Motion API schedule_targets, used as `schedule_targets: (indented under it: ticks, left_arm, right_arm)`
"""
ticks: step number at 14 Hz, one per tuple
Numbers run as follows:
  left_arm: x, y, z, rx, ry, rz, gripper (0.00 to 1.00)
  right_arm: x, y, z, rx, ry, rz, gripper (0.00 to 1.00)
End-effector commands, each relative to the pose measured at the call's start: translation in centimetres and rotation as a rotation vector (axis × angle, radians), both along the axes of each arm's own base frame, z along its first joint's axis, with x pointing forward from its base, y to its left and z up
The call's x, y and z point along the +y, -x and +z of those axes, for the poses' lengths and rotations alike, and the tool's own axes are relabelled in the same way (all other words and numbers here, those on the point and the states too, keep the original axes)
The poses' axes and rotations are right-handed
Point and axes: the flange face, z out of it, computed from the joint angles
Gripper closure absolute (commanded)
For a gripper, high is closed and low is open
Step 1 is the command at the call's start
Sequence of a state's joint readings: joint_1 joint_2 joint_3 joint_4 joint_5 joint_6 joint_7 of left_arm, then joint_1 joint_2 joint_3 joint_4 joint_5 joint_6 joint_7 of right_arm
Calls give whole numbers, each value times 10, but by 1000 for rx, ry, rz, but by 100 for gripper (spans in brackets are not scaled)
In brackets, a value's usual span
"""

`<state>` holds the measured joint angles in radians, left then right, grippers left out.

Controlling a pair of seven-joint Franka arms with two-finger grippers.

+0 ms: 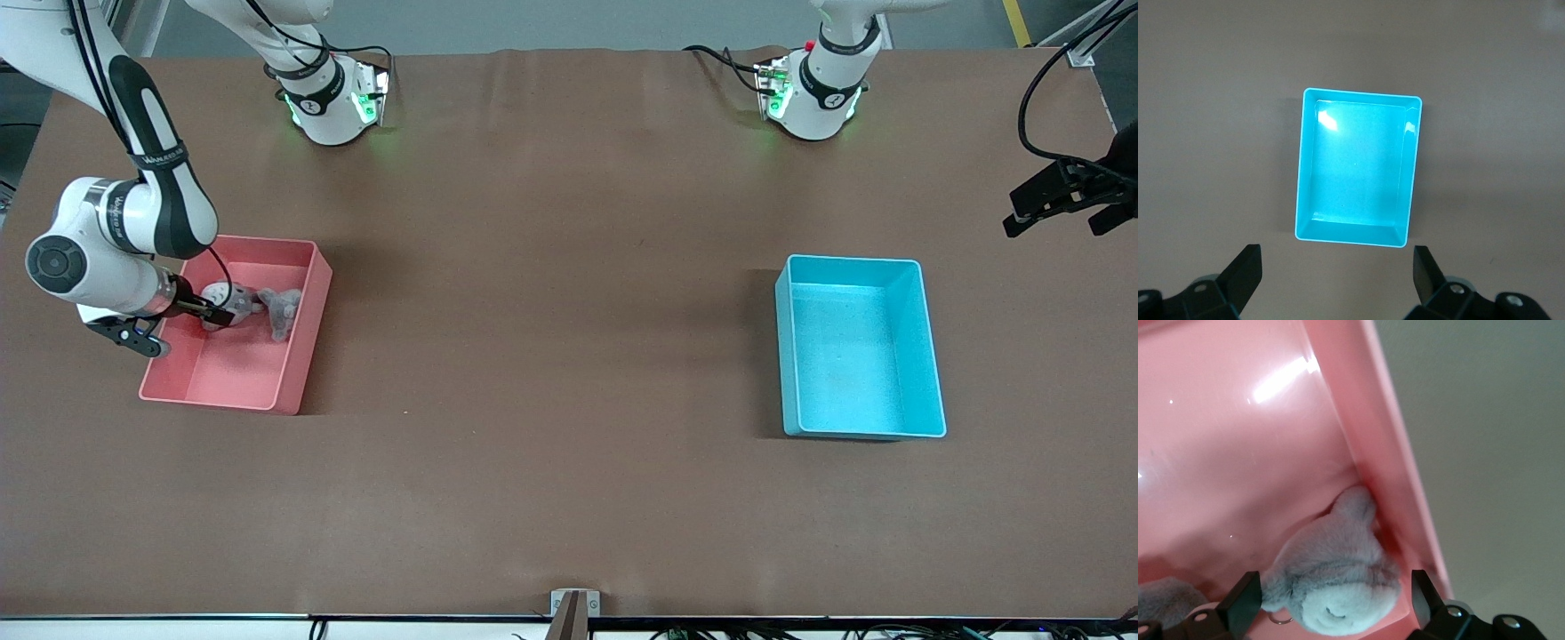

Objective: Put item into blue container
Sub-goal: 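Grasp the white-bellied grey plush with the right gripper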

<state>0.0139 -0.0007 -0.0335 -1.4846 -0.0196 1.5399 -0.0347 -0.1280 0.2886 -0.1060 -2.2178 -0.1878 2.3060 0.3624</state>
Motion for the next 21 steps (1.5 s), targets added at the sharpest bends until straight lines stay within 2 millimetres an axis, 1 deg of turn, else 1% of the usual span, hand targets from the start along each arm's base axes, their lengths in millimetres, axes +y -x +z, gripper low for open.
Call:
schedule_targets:
  ticks: [1,2,3,8,14,15,17,19,20,21]
  left_arm:
    - [4,-2,4,-10,-12,-6,0]
    - [4,-2,4,-10,-14,-6,0]
    - [4,-2,4,-10,-14,-6,0]
    - [5,-2,4,-10,-14,-5,0]
    - [6,-2,4,-10,-12,-2,0]
    - [6,-2,4,-10,-12,-2,0]
    - [7,-2,4,-10,-12,0,0]
    - [15,-2,3,-9,-9,15,0]
    - [15,-2,3,-10,-8,15,0]
    - [17,-2,3,-10,-8,18,0]
  right_arm:
    - [8,1,-12,10,28,-33,1]
    - [16,-1,-12,7,33,-41,2]
    - [17,-1,-13,9,34,-44,2]
    - [17,1,-21,24,33,-44,3]
    - [17,7,-31,62,31,-48,9]
    - [17,9,-32,79,32,-50,11]
    - [16,11,-34,93,31,-53,23]
    - [16,11,-34,100,32,-53,36]
    - [16,11,-35,102,31,-50,45]
    - [16,11,-35,103,30,-46,50]
